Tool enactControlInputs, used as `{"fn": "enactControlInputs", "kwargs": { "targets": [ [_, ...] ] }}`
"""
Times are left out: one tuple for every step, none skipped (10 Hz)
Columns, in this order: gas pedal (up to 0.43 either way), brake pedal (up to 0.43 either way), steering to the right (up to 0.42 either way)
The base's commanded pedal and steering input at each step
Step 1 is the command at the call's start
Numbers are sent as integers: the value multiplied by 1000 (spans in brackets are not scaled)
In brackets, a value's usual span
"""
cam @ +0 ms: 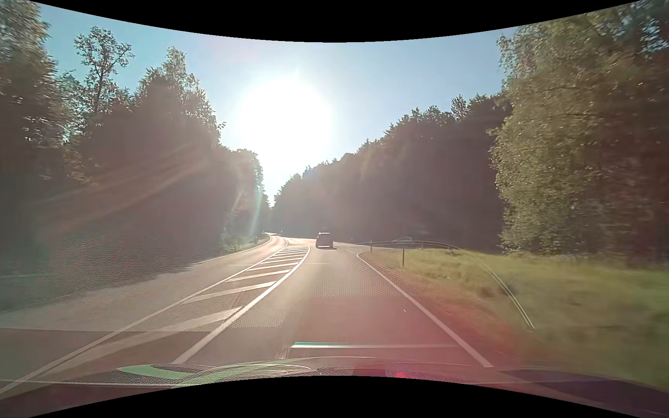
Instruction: Follow the waypoints while adhering to traffic rules and regulations
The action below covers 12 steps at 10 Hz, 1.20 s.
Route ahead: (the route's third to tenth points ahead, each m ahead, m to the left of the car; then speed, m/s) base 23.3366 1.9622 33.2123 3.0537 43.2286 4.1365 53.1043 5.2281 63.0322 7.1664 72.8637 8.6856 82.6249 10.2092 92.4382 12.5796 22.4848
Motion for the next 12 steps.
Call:
{"fn": "enactControlInputs", "kwargs": {
  "targets": [
    [98,0,-11],
    [110,0,-11],
    [110,0,-11],
    [110,0,-11],
    [110,0,-11],
    [118,0,-10],
    [118,0,-10],
    [118,0,-10],
    [130,0,-10],
    [130,0,-10],
    [130,0,-11],
    [130,0,-12]
  ]
}}
